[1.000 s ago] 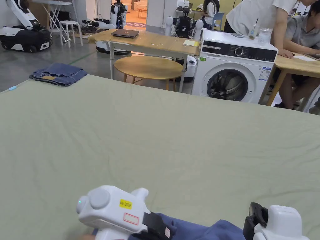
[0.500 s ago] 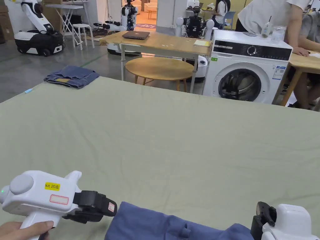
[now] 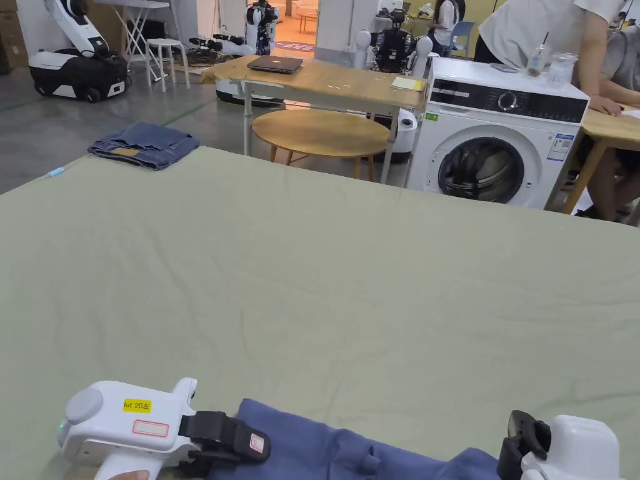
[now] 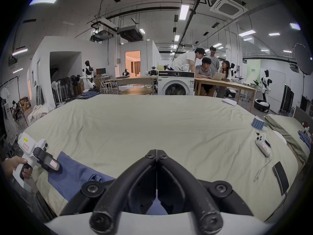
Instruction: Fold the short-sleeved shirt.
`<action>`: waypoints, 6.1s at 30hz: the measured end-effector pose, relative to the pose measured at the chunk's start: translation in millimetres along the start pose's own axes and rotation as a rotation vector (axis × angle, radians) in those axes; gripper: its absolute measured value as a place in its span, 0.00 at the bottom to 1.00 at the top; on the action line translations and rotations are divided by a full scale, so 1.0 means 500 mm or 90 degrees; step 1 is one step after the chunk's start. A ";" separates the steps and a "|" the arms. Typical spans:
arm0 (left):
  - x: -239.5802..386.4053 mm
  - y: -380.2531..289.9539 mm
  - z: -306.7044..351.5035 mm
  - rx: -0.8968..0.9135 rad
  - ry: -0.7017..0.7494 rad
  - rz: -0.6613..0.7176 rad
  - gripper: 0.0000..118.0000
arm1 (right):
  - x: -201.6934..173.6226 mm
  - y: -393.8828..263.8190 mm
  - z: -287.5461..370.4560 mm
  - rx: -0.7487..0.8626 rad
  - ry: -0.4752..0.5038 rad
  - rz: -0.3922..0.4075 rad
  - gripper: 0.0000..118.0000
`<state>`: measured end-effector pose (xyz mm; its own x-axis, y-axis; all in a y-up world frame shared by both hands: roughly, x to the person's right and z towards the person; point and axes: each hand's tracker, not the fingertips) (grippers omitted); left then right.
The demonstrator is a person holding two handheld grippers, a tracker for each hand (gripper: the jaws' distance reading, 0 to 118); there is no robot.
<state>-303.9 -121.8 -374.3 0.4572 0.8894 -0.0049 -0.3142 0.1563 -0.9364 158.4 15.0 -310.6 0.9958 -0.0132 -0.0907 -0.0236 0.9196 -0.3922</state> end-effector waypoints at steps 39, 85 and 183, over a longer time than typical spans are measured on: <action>0.447 -0.038 0.097 0.061 0.347 -0.265 0.03 | 0.010 0.025 0.027 0.033 0.015 0.002 0.00; 0.249 -0.072 -0.316 -0.111 0.038 0.001 0.02 | 0.059 -0.010 0.037 -0.002 -0.018 -0.030 0.00; 0.073 0.015 -0.049 -0.059 0.008 -0.071 0.61 | -0.160 -0.110 -0.110 -0.223 0.077 0.044 0.00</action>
<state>-269.1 -98.9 -390.0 0.4948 0.8636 0.0970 -0.1838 0.2131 -0.9596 75.1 -56.3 -332.3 0.9737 -0.0207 -0.2270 -0.1404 0.7299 -0.6689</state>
